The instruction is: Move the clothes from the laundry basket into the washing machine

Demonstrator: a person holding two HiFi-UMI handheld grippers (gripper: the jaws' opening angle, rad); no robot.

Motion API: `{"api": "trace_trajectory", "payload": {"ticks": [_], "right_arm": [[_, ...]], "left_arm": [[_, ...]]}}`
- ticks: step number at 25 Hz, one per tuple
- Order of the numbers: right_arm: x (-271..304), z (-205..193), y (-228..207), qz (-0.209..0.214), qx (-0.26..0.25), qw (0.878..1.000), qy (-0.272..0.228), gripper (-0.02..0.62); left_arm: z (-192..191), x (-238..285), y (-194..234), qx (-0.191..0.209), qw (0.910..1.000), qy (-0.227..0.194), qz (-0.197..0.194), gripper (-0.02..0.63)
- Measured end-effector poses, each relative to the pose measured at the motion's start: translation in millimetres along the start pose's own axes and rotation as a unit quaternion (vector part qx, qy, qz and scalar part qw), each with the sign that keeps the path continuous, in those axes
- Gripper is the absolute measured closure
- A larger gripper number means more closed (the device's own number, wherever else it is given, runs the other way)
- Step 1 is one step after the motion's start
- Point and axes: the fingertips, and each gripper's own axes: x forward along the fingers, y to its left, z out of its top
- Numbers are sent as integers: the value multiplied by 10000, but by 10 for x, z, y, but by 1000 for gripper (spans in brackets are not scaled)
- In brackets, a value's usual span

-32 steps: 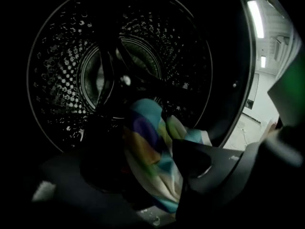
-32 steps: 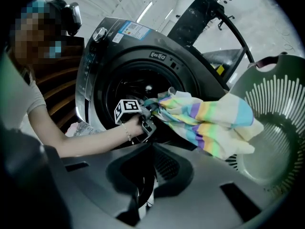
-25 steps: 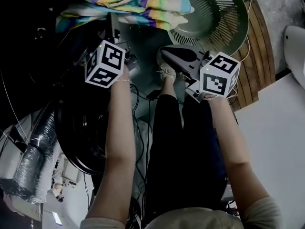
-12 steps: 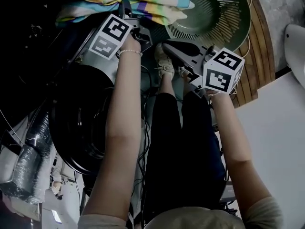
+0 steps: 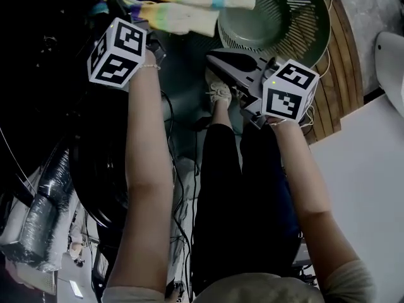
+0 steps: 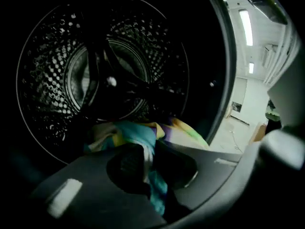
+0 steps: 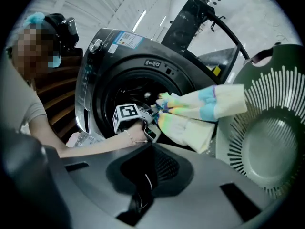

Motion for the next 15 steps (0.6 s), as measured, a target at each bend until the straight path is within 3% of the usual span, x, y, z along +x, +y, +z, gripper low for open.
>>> {"api": "trace_trajectory", "payload": {"ticks": [4,9,11,12,14,15], "right_arm": [[38,-24,39,11,-41,9999,99,584],[53,-129,64,48,-32,9998,185,584],[51,-188,56,28,-40,9997,241,584],[54,-210,59,23,-36,9996,266,584],[63,-238,88,36,-30,9995,309,584],[65,-249,97,37,-31,9995,319,584]], "left_arm": [[399,65,403,147,9983,-391,418,566],[915,-62,501,848,9869,-1141,766,566],[809,13,466,1034,9868,-1009,738,566],[662,80,458,969,9899,-765,691,548],[341,160,463,562,9966,-213,568,359],[229,145,470,360,9979,-55,541,311]]}}
